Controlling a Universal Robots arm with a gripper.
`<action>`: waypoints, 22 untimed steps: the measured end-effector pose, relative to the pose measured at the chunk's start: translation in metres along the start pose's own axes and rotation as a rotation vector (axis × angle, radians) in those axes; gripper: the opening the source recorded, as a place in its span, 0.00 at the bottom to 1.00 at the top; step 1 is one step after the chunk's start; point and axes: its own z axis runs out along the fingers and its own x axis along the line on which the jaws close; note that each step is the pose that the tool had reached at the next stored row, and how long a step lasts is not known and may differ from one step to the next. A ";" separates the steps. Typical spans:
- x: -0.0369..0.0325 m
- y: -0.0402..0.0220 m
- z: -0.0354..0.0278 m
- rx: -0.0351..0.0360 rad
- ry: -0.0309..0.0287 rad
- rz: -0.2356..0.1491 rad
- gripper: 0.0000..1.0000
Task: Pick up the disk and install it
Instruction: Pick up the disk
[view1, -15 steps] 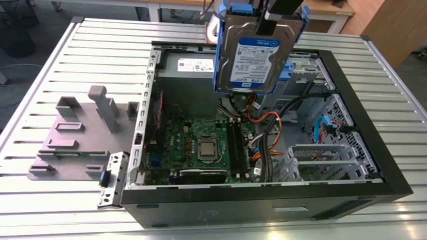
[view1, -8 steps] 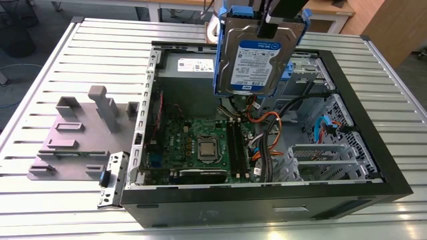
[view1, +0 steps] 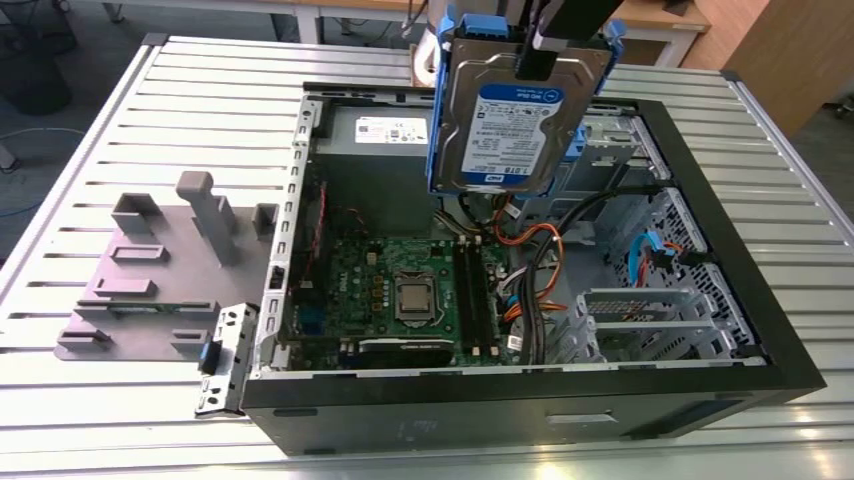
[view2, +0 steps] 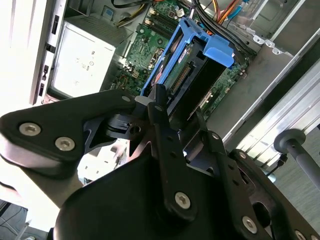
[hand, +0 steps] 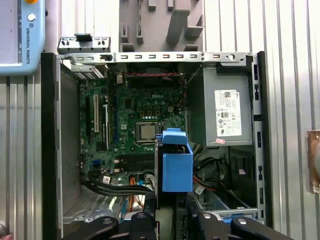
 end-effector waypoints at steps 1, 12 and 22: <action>0.0001 0.0000 0.0000 0.0000 -0.0001 0.000 0.35; 0.0028 -0.0001 -0.0002 0.0000 -0.0001 0.000 0.35; 0.0093 -0.0004 -0.0006 0.0000 -0.0001 0.000 0.35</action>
